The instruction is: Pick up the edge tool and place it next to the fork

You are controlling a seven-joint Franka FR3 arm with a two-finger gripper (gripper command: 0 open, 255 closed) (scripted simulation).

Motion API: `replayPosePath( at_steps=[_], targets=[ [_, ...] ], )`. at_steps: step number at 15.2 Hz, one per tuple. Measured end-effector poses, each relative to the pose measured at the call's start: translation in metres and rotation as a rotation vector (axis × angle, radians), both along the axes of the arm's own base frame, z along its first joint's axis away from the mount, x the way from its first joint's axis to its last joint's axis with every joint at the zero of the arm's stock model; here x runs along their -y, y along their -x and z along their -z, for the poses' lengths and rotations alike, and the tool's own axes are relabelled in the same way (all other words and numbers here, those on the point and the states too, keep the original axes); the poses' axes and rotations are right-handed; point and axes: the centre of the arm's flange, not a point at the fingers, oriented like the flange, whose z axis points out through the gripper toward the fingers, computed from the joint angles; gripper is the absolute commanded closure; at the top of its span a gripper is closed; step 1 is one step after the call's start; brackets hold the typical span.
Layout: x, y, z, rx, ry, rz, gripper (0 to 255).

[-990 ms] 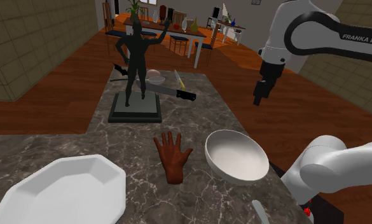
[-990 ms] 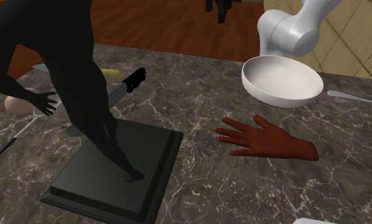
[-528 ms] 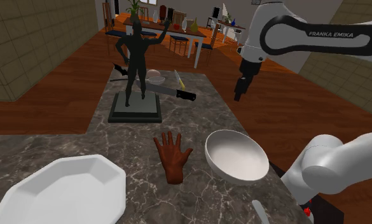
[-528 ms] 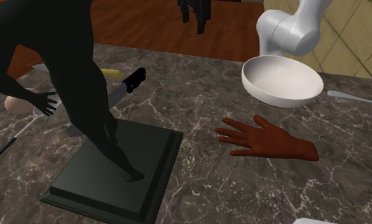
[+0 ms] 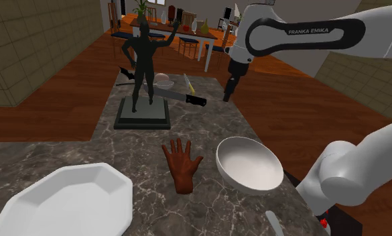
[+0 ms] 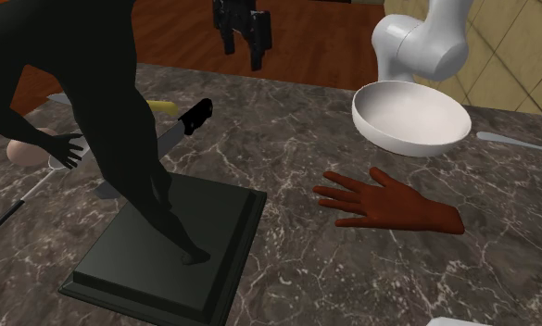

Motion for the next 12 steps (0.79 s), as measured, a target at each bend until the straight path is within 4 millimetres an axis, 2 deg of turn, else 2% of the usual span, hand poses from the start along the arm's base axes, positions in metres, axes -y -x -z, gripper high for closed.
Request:
replayPosePath(
  at_steps=[12],
  targets=[
    [-0.084, -0.11, 0.009, 0.099, -0.073, -0.302, 0]
  ],
)
